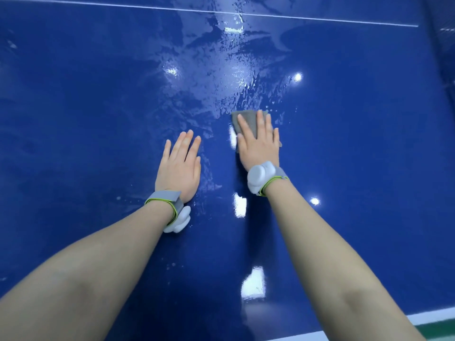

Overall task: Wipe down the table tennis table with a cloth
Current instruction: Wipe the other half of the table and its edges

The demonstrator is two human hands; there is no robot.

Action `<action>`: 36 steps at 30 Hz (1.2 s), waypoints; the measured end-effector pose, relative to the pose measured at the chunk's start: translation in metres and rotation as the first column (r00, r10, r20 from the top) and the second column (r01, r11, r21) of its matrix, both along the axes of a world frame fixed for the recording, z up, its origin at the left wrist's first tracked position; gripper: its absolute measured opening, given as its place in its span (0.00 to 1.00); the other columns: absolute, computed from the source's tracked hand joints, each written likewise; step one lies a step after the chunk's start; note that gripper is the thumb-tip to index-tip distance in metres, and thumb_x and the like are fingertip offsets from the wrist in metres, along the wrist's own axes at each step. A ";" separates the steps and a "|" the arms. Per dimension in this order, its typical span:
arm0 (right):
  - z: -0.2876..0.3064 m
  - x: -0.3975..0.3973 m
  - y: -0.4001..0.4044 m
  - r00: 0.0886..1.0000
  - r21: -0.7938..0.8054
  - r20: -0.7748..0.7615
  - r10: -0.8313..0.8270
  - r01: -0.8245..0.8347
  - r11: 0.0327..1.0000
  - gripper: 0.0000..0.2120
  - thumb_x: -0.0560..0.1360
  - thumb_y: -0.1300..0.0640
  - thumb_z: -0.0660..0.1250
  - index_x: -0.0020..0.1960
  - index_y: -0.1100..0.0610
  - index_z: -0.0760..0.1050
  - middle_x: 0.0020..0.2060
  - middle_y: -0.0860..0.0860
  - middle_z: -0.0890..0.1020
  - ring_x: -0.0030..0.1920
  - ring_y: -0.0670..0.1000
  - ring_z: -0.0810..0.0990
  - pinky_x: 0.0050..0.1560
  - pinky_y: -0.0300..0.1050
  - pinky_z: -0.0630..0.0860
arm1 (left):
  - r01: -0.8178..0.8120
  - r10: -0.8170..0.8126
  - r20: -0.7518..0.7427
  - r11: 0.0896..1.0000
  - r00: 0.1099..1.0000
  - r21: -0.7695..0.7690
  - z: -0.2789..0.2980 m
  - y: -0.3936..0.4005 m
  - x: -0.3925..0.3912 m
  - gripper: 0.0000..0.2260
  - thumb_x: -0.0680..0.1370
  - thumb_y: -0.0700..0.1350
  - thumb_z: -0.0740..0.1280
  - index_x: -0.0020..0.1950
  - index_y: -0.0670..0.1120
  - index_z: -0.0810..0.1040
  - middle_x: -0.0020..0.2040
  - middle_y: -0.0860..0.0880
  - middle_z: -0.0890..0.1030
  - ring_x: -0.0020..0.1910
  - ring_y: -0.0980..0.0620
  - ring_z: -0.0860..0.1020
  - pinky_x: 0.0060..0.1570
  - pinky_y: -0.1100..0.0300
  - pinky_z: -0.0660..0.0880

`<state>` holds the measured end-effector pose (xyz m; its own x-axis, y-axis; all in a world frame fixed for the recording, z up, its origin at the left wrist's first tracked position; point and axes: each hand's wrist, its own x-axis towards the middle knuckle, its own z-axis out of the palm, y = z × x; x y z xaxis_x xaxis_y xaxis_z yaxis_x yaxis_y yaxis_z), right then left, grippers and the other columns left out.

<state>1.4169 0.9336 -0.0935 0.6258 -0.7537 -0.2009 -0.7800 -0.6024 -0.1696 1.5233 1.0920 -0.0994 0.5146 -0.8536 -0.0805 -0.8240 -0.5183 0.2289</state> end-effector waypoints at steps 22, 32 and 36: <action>-0.006 0.003 -0.021 0.995 -0.073 0.057 -0.079 0.083 0.994 0.22 0.80 0.54 0.50 0.74 0.49 0.61 0.77 0.54 0.51 0.77 0.54 0.47 0.73 0.52 0.43 | -0.032 0.031 -0.031 0.998 0.999 -0.047 0.002 -0.010 0.003 0.28 0.78 0.50 0.40 0.73 0.42 0.63 0.74 0.45 0.61 0.74 0.47 0.57 0.73 0.50 0.47; 0.000 0.047 -0.012 1.000 -0.058 -0.021 -0.018 0.017 0.998 0.24 0.83 0.50 0.46 0.78 0.47 0.45 0.77 0.55 0.43 0.76 0.57 0.39 0.73 0.55 0.39 | -0.072 0.070 -0.034 0.996 0.997 -0.059 0.001 -0.020 0.009 0.27 0.78 0.50 0.41 0.72 0.40 0.63 0.74 0.44 0.62 0.74 0.46 0.58 0.73 0.50 0.49; 0.000 0.055 -0.008 0.969 -0.013 0.000 0.246 -0.246 0.969 0.24 0.83 0.50 0.46 0.78 0.48 0.47 0.77 0.54 0.43 0.77 0.55 0.39 0.73 0.52 0.38 | -0.079 0.077 -0.029 0.995 0.997 -0.060 0.001 -0.023 0.010 0.27 0.78 0.49 0.41 0.72 0.40 0.64 0.73 0.44 0.63 0.74 0.46 0.59 0.73 0.50 0.49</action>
<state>1.4716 0.9259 -0.0932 0.7927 -0.5788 -0.1911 -0.6071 -0.7779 -0.1623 1.5330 1.0691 -0.0980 0.5779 -0.8149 -0.0437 -0.7749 -0.5648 0.2837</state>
